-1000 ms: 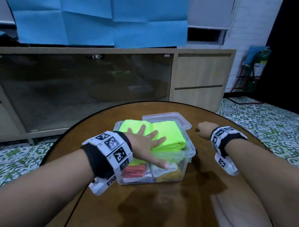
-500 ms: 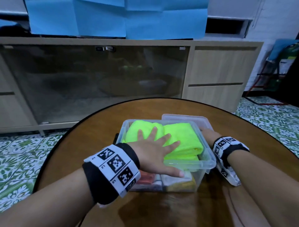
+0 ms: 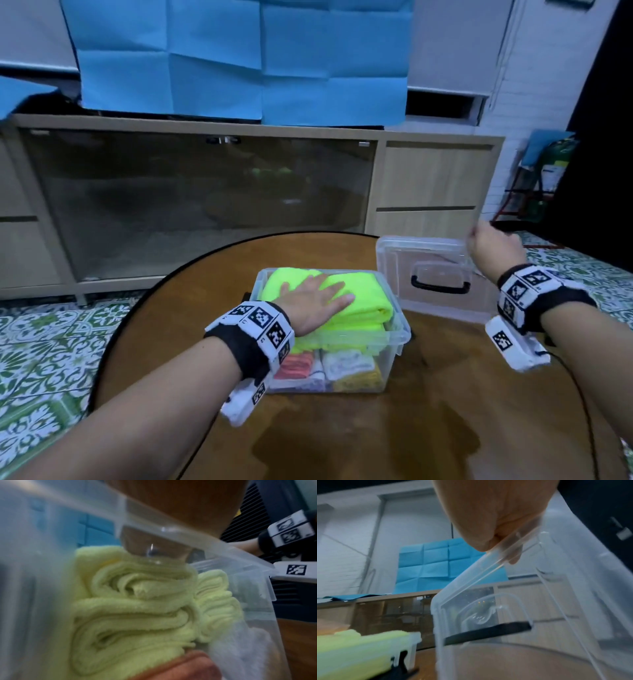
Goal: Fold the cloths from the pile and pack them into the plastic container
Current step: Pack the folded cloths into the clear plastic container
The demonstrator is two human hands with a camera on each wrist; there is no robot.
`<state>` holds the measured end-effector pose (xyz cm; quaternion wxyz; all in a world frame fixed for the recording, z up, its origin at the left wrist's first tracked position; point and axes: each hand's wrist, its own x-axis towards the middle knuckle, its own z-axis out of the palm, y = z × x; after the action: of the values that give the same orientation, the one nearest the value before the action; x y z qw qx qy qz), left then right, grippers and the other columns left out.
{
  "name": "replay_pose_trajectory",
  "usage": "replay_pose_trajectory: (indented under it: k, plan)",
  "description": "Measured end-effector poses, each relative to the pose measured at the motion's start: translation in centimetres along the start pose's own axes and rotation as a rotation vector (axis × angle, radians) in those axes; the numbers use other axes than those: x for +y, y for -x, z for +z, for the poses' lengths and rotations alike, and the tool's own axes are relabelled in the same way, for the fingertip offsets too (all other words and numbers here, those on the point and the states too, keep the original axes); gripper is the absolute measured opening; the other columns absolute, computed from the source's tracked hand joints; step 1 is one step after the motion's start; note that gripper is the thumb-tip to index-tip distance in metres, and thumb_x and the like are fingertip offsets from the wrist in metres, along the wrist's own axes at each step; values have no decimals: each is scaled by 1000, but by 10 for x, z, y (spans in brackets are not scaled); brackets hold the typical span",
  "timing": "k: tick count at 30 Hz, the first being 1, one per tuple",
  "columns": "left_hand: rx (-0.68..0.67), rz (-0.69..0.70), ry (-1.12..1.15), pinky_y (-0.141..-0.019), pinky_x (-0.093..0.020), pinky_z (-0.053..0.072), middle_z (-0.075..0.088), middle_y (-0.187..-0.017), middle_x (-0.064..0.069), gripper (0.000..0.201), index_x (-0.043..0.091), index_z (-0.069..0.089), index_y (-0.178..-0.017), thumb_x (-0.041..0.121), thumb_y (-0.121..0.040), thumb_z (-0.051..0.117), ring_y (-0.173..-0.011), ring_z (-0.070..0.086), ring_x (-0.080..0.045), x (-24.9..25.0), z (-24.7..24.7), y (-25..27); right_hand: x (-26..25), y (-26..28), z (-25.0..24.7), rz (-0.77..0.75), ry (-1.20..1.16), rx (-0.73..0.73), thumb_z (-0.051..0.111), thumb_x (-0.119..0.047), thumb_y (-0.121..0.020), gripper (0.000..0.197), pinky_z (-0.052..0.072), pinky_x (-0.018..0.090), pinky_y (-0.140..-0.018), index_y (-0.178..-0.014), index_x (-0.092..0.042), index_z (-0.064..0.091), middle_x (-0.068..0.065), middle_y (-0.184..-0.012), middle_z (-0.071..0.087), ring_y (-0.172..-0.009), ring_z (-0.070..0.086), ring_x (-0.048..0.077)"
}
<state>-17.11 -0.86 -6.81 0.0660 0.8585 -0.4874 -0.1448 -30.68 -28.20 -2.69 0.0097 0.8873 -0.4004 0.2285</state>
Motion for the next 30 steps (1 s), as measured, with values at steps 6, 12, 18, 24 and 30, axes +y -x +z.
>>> replay_pose_trajectory:
  k: [6, 12, 18, 24, 30]
  plan:
    - [228, -23, 280, -112, -32, 27, 22, -154, -11, 61, 15, 17, -149, 38, -98, 40, -138, 31, -23, -5, -19, -8, -1, 6, -70, -41, 154, 230, 29, 0, -91, 22, 43, 46, -81, -109, -7, 41, 30, -95, 60, -89, 56, 43]
    - [375, 78, 515, -109, -29, 27, 24, -154, -9, 76, 15, 9, -151, 36, -93, 54, -140, 28, -21, 17, -43, -9, -25, -6, -129, -51, -26, 301, 29, 4, -90, 30, 41, 49, -84, -117, -4, 38, 33, -102, 58, -93, 57, 46]
    - [592, 145, 1041, -89, -33, 48, 59, -116, -9, 41, 6, 46, -126, 29, -93, 55, -103, 58, -21, 28, -55, -10, -70, -17, -118, -92, -281, -1, 34, -4, -96, 26, 40, 37, -89, -118, -4, 49, 19, -107, 53, -100, 53, 34]
    - [687, 1, 1036, -39, -16, 42, 52, -67, -1, 12, 6, 46, -97, 18, -98, 41, -52, 49, -13, -11, -51, -5, -98, 0, -87, -119, -476, -68, 44, -26, -98, 28, 42, 40, -93, -119, -8, 49, 12, -112, 56, -102, 53, 28]
    - [585, -197, 1116, -41, -20, 34, 46, -68, -8, 24, 6, 42, -120, 8, -98, 33, -45, 48, -17, -47, -43, -3, -100, 31, -29, 53, -487, -346, 50, -24, -94, 48, 38, 27, -43, -132, 0, 34, 8, -82, 49, -59, 42, 18]
